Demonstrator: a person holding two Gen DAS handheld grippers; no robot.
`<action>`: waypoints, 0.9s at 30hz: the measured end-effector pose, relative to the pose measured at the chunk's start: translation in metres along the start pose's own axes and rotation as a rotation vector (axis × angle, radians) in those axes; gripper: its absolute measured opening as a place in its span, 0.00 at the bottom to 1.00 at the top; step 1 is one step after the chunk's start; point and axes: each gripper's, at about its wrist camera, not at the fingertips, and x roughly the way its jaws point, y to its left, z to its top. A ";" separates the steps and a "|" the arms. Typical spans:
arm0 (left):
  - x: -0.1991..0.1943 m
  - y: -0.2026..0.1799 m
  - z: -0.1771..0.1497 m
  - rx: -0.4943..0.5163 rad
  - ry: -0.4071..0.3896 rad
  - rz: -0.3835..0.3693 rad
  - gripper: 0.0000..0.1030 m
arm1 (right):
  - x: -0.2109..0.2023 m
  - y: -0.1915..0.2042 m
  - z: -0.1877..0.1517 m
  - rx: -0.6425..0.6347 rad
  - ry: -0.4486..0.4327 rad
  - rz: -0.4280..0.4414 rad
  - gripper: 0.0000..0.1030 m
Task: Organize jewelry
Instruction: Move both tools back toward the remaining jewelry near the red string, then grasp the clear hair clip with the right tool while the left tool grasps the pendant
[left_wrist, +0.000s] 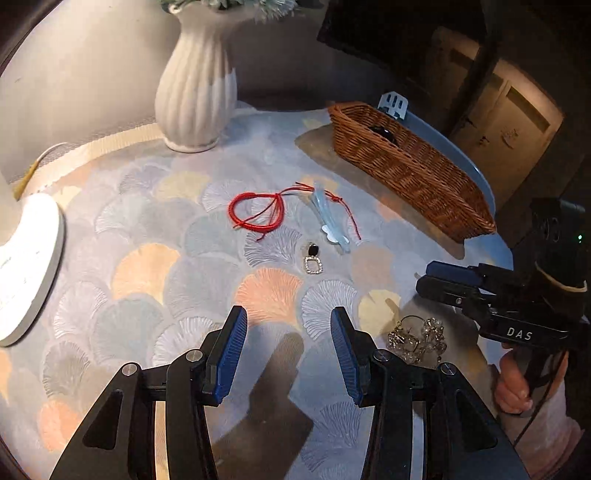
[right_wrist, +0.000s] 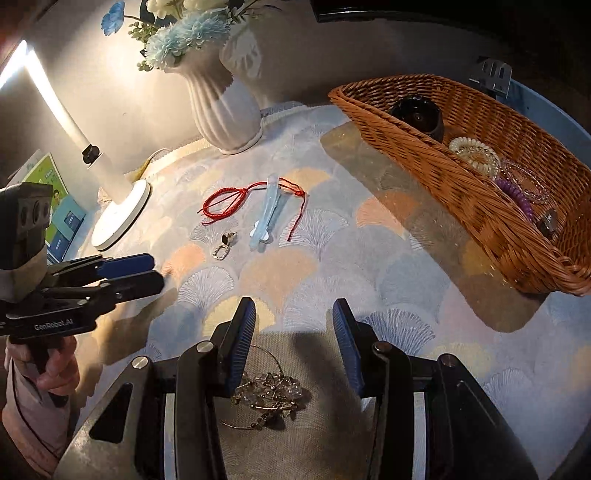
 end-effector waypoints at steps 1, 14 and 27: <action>0.003 -0.004 0.002 0.018 0.000 -0.004 0.47 | 0.000 0.002 0.006 -0.003 0.008 0.011 0.45; 0.048 -0.019 0.034 0.104 0.003 -0.039 0.37 | 0.059 0.002 0.094 0.164 0.082 0.195 0.41; 0.051 -0.027 0.032 0.151 -0.003 0.008 0.37 | 0.101 0.014 0.102 0.101 0.051 0.050 0.24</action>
